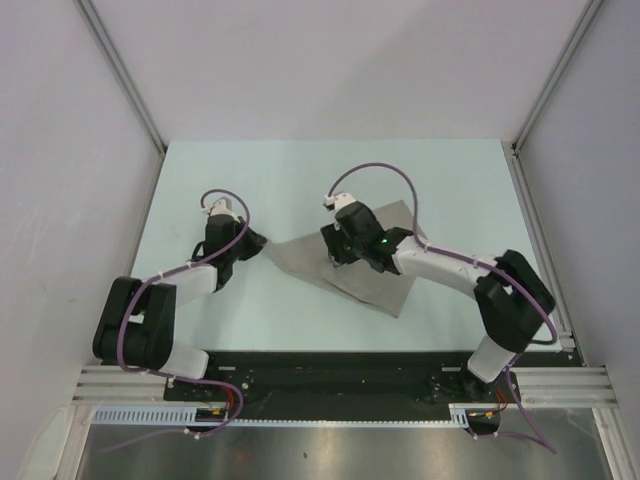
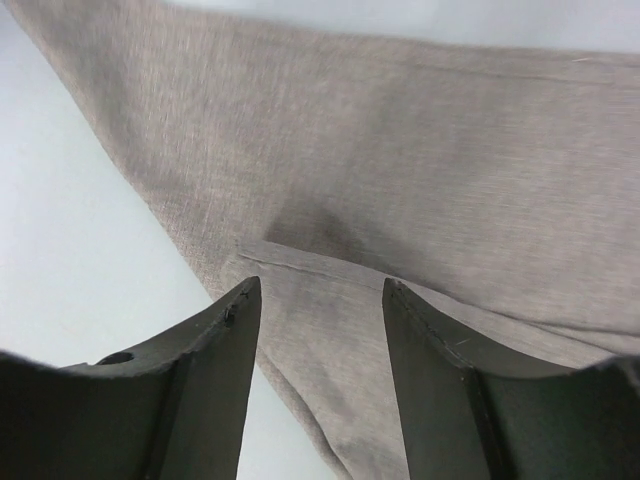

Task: Fold the napkin, place the utensils inside, and roll it up
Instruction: Fold the napkin

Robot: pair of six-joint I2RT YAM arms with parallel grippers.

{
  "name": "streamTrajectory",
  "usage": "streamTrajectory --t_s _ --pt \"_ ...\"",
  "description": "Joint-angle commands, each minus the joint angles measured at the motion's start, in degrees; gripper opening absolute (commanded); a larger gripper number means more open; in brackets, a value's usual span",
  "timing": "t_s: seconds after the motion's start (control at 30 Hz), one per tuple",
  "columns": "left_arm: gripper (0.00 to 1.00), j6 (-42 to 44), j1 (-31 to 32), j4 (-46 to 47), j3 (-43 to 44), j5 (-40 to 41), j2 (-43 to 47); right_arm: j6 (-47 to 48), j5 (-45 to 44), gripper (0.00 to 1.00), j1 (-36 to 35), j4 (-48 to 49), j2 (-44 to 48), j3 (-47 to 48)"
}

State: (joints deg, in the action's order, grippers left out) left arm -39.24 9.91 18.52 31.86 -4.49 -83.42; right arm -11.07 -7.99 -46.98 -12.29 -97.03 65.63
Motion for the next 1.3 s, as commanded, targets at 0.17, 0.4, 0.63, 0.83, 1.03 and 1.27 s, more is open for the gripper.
streamTrajectory --t_s 0.17,0.4,0.63,0.83,1.03,1.27 --pt "0.0 7.77 11.51 8.37 8.57 -8.59 5.2 -3.78 3.33 0.59 12.51 2.98 17.48 -10.5" --pt "0.0 15.85 26.99 7.49 15.34 -11.15 0.54 -5.01 4.21 0.6 20.17 2.01 25.22 -16.84" --pt "0.0 22.54 37.71 4.25 19.99 -12.65 -4.91 -4.93 4.65 0.6 24.21 0.96 28.39 -18.86" --pt "0.0 26.94 41.58 -1.29 21.75 -11.77 -9.04 -5.28 4.56 0.6 26.5 1.04 29.1 -20.18" --pt "0.0 27.03 45.45 -0.07 24.21 -11.51 -14.04 -5.8 5.61 0.6 28.43 1.4 29.62 -20.98" --pt "0.0 26.15 49.06 1.95 27.12 -10.8 -18.7 -5.72 6.67 0.61 29.49 1.13 29.8 -21.59"
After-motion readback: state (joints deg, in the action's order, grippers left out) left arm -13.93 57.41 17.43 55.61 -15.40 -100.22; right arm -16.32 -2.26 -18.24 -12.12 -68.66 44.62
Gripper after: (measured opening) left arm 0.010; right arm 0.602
